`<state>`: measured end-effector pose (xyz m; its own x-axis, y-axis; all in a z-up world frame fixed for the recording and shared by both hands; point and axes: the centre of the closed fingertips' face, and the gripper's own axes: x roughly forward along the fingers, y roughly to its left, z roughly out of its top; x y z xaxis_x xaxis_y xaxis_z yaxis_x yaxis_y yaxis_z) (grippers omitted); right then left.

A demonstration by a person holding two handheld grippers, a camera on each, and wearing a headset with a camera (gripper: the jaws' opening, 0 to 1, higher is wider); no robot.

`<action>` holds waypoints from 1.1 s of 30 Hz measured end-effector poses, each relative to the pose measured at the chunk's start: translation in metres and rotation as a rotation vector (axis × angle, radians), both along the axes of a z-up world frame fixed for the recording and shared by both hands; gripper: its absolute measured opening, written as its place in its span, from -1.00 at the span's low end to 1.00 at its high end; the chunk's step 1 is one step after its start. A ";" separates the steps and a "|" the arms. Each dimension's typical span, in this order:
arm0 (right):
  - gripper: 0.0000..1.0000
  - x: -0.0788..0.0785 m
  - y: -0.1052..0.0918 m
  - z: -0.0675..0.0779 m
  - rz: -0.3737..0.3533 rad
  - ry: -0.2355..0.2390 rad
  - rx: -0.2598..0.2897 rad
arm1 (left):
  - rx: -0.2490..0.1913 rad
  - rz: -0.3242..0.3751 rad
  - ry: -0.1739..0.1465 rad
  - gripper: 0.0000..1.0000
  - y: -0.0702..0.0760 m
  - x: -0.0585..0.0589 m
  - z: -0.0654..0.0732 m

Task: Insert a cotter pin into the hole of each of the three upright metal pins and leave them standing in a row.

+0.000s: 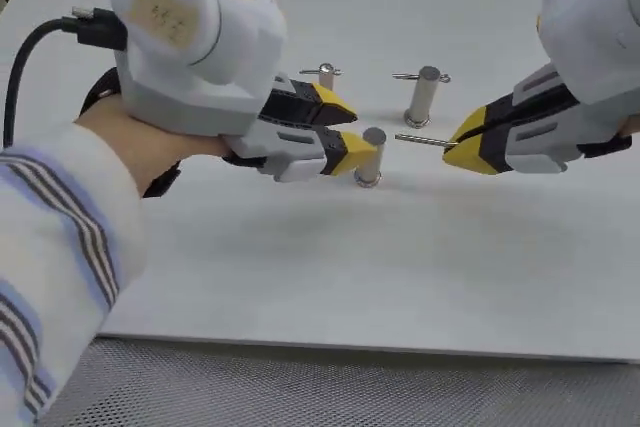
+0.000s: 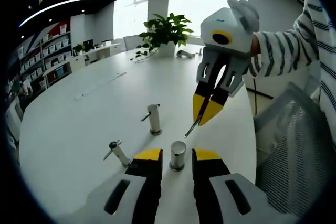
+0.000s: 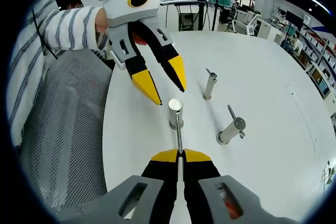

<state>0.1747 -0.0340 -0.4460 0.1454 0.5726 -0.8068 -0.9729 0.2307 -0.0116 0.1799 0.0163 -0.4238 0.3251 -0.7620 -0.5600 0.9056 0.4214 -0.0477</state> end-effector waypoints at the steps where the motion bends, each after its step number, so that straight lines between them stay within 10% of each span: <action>1: -1.00 0.001 0.000 -0.001 0.002 0.001 -0.002 | 0.010 -0.008 -0.001 -0.62 0.000 0.000 -0.002; 33: -1.00 0.012 0.016 -0.004 0.046 0.008 0.011 | 0.046 -0.052 -0.024 -0.81 -0.011 0.011 -0.012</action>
<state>0.1868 -0.0184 -0.4497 0.1124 0.5871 -0.8016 -0.9826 0.1858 -0.0017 0.1907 0.0055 -0.4361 0.2995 -0.7520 -0.5872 0.9271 0.3748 -0.0071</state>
